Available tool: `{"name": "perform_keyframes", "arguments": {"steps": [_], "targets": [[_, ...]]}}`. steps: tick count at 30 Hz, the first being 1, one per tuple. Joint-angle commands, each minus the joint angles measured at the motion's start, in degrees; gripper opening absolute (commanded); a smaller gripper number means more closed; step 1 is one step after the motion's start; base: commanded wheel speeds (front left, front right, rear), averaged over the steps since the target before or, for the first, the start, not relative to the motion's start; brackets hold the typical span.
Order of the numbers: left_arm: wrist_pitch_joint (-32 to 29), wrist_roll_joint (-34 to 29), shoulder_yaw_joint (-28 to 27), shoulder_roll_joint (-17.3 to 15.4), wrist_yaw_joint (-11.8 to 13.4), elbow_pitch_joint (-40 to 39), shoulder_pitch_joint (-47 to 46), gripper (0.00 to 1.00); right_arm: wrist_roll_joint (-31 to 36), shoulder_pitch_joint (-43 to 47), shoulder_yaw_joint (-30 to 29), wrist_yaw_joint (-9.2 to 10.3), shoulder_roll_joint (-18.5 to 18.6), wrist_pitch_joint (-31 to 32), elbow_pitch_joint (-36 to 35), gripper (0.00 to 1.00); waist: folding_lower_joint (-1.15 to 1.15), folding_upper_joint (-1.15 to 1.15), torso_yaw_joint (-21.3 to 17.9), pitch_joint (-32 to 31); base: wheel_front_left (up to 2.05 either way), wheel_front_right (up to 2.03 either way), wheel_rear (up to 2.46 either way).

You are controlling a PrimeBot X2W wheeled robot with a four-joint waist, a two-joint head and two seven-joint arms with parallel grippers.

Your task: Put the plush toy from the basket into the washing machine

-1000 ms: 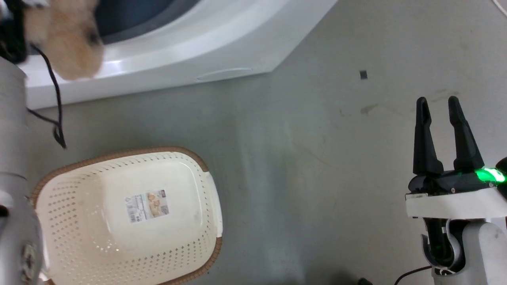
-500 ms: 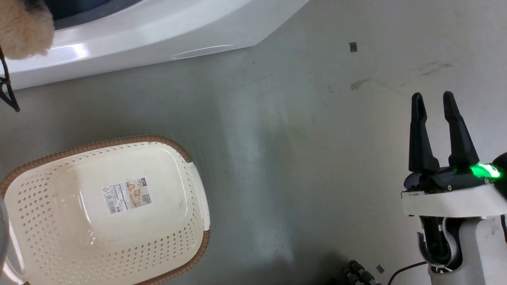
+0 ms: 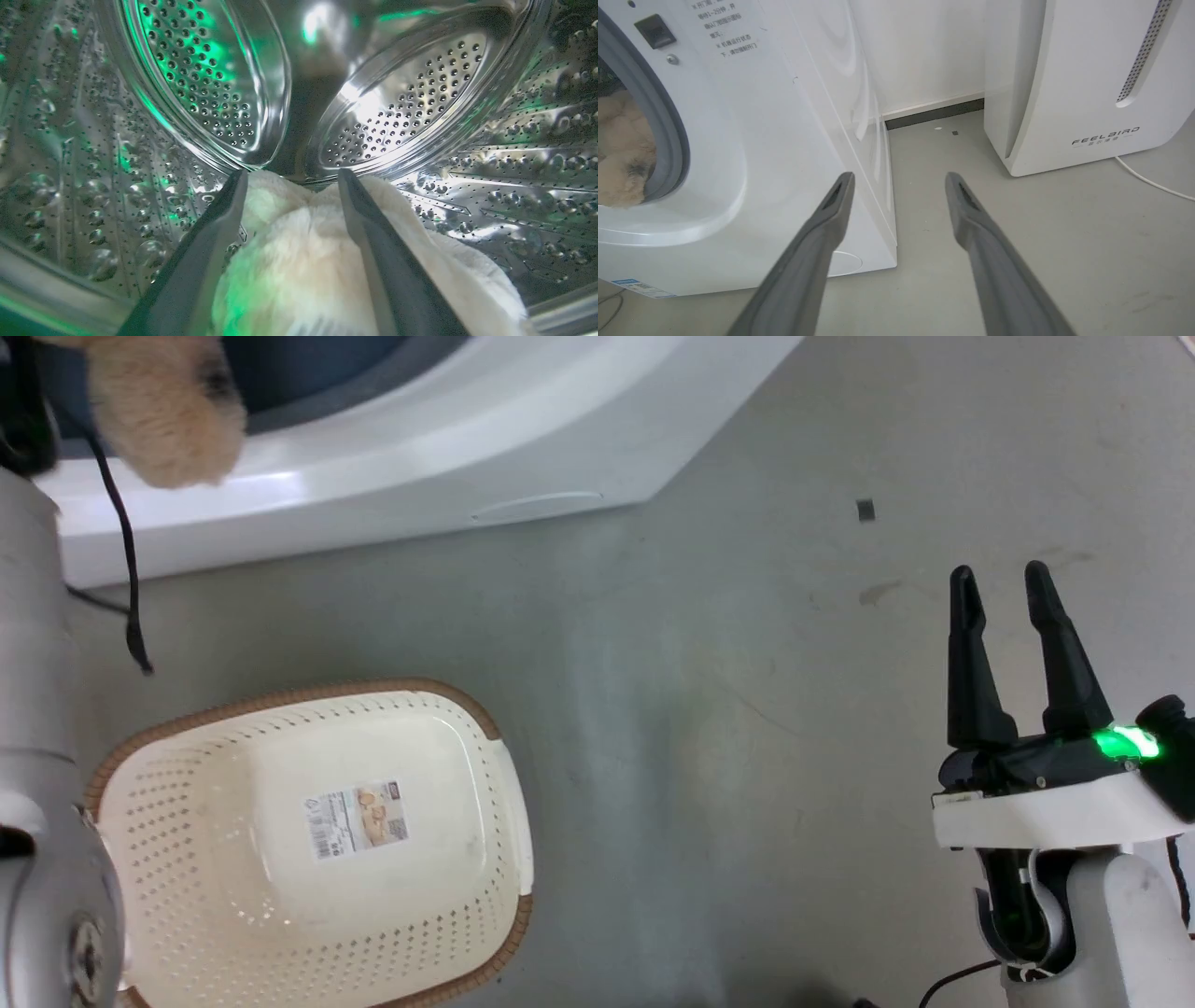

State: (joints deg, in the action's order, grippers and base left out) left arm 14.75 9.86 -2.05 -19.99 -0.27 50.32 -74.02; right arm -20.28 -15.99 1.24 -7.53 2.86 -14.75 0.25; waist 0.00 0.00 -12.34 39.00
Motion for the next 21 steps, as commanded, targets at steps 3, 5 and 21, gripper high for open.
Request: {"name": "perform_keyframes", "arguments": {"steps": [3,5,21], "targets": [[0.25,-0.76,0.29,1.11,-0.43,-1.14,4.4,1.0,0.76,0.57,0.4,0.04,0.01,-0.25,0.68,1.0,0.0,0.0,1.74,-3.55,0.0,0.0,0.0],[0.25,-1.13,0.58,1.81,-0.69,-1.8,6.37,1.0,1.01,1.22,0.38,0.04,0.01,-0.25,1.05,1.0,0.0,0.0,2.29,-4.99,0.0,0.0,0.0],[0.25,-4.08,-1.93,10.58,2.51,-21.3,31.21,1.0,4.46,6.67,0.64,0.04,0.01,-0.25,2.51,1.0,0.0,0.0,8.34,-18.85,0.0,0.0,0.0]]}}
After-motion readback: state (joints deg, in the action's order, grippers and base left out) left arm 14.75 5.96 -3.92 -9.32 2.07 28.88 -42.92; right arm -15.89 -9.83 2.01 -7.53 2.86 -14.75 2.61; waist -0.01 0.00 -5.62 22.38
